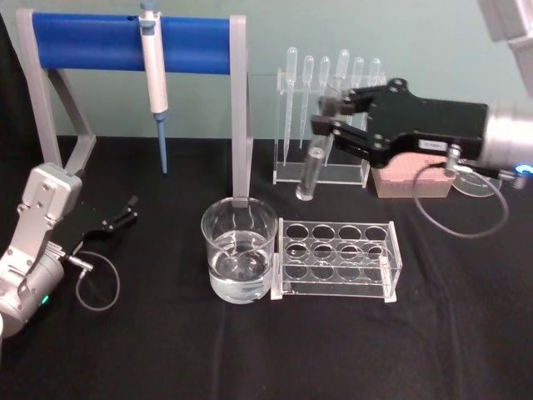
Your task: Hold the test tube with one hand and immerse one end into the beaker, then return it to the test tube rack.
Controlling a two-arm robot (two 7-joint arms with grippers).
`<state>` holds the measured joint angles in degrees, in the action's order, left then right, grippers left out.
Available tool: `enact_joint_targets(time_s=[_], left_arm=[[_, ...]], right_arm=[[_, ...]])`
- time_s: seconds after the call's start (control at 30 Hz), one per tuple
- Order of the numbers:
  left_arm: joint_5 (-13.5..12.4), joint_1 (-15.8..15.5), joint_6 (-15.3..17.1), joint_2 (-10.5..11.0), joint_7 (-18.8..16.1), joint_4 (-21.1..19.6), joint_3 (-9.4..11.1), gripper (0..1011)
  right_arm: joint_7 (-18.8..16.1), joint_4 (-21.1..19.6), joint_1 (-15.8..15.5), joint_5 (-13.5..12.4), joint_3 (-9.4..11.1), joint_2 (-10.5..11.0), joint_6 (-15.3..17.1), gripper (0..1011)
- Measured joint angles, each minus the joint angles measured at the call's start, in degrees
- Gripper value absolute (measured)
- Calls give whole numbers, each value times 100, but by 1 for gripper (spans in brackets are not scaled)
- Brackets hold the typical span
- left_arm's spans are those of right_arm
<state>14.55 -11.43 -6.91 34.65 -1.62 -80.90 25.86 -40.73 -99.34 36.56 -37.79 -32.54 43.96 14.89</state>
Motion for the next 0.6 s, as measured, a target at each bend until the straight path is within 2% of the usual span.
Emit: enact_joint_targets(time_s=[0.23, 0.33, 0.6], left_arm=[[0, 0, 0, 0, 0, 0, 0, 1000], [0, 0, 0, 0, 0, 0, 0, 1000], [0, 0, 0, 0, 0, 0, 0, 1000]], right_arm=[[28, -223, -450, -155, 182, 464, -190, 243], [81, -272, -635, -220, 260, 573, -256, 243], [189, -257, -931, -208, 341, 608, -459, 242]])
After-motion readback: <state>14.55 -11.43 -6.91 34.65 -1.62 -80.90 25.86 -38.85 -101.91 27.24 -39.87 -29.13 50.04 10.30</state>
